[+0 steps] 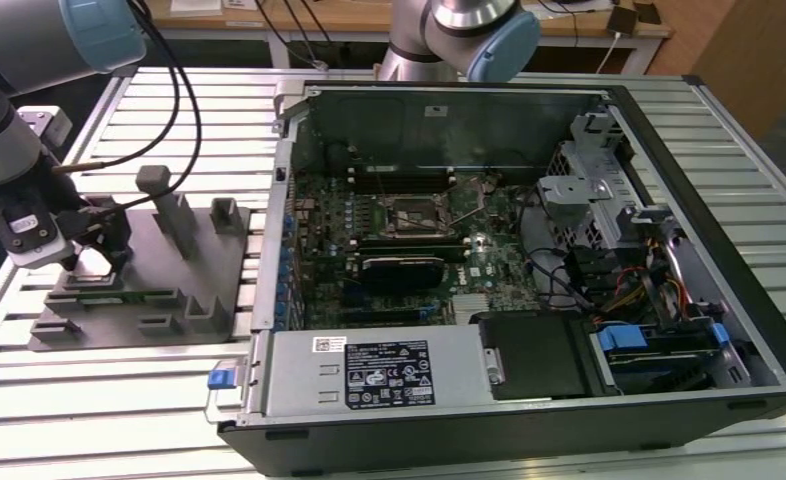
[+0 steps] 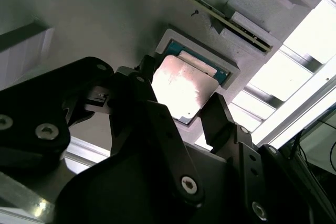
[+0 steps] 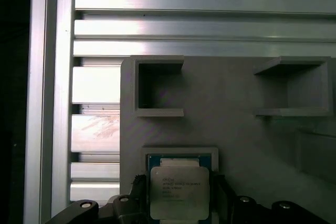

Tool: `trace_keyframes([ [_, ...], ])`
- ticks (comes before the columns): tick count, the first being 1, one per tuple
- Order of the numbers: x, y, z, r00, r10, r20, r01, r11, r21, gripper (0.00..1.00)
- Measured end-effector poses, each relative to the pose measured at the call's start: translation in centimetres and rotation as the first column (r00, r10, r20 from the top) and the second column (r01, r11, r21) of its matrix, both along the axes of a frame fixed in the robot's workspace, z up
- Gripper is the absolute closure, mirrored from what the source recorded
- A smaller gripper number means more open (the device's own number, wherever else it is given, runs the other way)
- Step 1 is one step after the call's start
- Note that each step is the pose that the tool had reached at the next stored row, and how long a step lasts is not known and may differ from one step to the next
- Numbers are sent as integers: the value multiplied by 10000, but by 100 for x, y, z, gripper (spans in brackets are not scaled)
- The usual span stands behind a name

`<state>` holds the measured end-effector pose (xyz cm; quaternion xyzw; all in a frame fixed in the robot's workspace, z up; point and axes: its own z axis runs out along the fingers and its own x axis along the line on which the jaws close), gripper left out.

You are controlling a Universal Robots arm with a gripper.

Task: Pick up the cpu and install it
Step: 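Pick up the cpu and move it towards the insertion slot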

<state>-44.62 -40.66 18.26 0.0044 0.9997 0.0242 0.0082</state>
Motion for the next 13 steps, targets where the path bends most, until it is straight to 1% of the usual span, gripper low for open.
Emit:
trace_keyframes([
  [2, 0, 0, 0, 10000, 0, 0, 0, 10000, 0, 39],
  [3, 0, 0, 0, 10000, 0, -1, 0, 10000, -1, 45],
  [13, 2, 0, 6, 10000, 0, 0, 0, 10000, -1, 46],
])
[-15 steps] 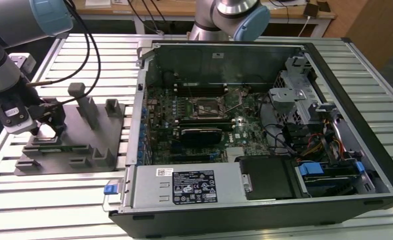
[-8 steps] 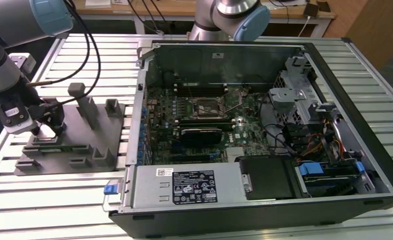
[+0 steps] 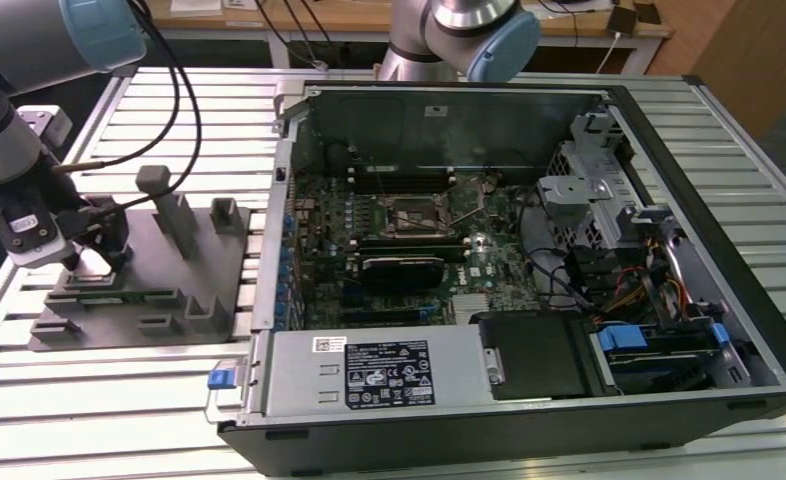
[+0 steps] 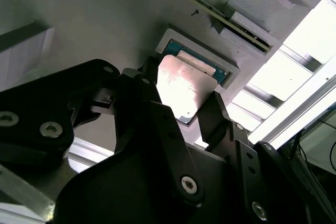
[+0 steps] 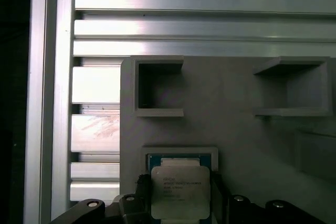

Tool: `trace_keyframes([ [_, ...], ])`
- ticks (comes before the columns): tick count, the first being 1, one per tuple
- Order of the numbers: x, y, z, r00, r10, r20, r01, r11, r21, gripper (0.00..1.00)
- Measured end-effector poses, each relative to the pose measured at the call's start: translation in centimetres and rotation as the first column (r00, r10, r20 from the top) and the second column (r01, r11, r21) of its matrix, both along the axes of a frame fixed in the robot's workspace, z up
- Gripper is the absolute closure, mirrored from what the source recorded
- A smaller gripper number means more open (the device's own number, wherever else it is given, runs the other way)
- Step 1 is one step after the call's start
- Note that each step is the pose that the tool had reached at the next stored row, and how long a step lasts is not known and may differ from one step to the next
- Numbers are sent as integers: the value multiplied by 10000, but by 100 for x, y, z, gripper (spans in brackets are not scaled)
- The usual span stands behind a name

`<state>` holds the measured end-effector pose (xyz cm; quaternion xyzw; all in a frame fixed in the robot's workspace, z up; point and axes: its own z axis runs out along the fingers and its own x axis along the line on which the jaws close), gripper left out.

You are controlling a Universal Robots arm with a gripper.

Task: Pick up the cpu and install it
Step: 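Pick up the cpu and move it towards the insertion slot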

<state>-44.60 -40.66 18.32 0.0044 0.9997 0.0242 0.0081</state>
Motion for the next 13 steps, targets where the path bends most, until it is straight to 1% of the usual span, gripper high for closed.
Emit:
trace_keyframes([
  [2, 0, 0, 22, 10000, 0, 0, 0, 10000, 0, 46],
  [5, -1, 0, 76, 10000, 0, 1, 0, 10000, 0, 46],
  [13, -1, 0, 251, 10000, 0, -1, 0, 10000, 0, 46],
])
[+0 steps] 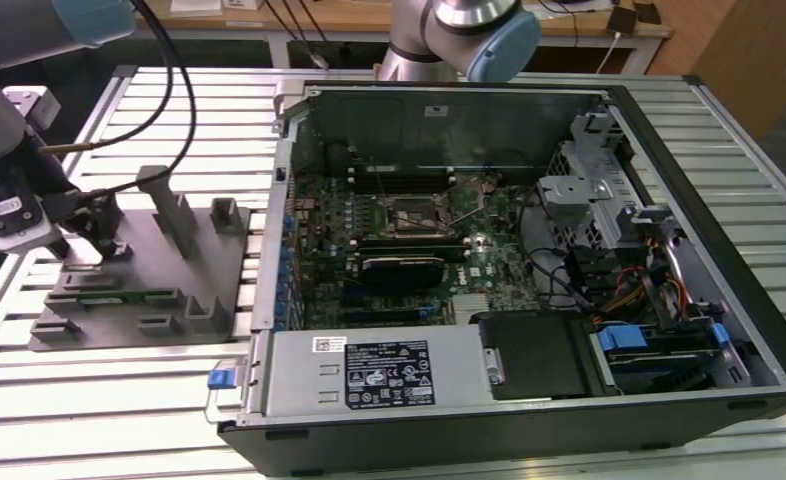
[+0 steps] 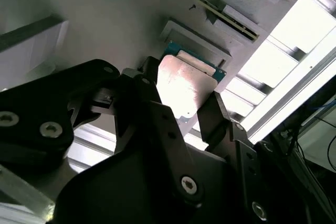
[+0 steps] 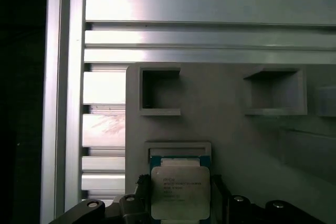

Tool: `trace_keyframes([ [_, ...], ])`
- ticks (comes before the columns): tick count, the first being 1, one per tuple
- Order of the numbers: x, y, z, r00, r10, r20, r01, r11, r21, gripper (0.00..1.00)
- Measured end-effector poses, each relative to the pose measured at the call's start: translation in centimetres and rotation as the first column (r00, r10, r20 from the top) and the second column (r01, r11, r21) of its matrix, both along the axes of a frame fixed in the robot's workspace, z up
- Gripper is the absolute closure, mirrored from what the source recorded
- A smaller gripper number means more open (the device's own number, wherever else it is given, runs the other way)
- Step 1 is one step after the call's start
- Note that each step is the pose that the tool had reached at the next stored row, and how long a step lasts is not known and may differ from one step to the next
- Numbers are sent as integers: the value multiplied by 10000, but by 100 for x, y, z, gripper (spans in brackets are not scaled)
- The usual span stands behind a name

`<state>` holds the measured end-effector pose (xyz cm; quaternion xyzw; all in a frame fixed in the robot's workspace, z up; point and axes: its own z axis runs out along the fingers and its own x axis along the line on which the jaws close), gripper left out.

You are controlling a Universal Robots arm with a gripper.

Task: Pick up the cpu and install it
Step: 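Pick up the cpu and move it towards the insertion slot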

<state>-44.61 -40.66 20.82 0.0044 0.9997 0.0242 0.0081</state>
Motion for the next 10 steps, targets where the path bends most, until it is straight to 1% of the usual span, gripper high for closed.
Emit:
trace_keyframes([
  [6, 0, 0, 157, 10000, 0, 1, 0, 10000, 0, 46],
  [10, 0, 0, 276, 10000, 0, 1, 0, 10000, 0, 46],
])
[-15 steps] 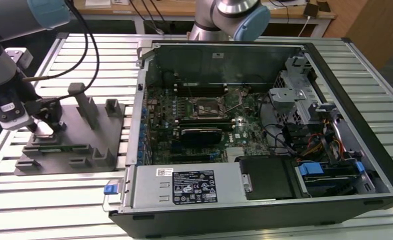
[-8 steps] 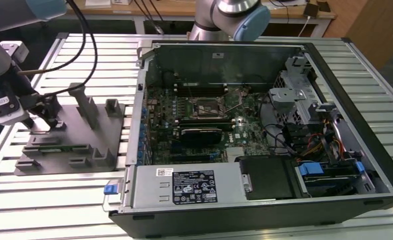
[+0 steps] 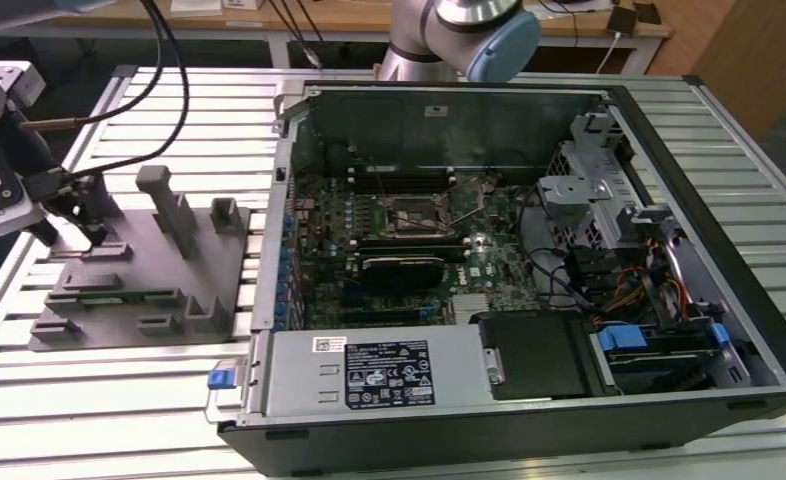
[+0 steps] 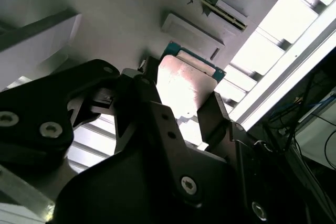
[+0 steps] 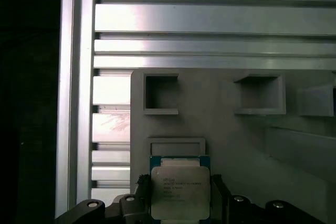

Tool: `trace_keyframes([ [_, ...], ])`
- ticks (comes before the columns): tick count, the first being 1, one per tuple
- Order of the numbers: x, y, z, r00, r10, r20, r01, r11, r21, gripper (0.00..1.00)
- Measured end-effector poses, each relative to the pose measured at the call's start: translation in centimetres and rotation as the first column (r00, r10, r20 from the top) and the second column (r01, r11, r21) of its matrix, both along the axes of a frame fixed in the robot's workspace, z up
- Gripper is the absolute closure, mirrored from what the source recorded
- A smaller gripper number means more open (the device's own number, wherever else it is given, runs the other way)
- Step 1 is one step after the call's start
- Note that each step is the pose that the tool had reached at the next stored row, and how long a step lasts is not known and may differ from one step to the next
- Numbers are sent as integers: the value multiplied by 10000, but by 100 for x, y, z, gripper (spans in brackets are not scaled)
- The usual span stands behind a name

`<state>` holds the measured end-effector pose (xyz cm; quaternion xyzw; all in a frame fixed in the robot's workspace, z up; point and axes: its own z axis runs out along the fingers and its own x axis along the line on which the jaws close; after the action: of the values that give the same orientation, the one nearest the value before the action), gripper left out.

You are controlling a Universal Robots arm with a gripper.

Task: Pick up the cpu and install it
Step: 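Pick up the cpu and move it towards the insertion slot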

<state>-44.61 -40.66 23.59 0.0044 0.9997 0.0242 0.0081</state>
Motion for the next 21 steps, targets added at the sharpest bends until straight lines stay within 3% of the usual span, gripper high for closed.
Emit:
trace_keyframes([
  [21, 0, 0, 602, 10000, 0, 4, 0, 10000, 15, 46],
])
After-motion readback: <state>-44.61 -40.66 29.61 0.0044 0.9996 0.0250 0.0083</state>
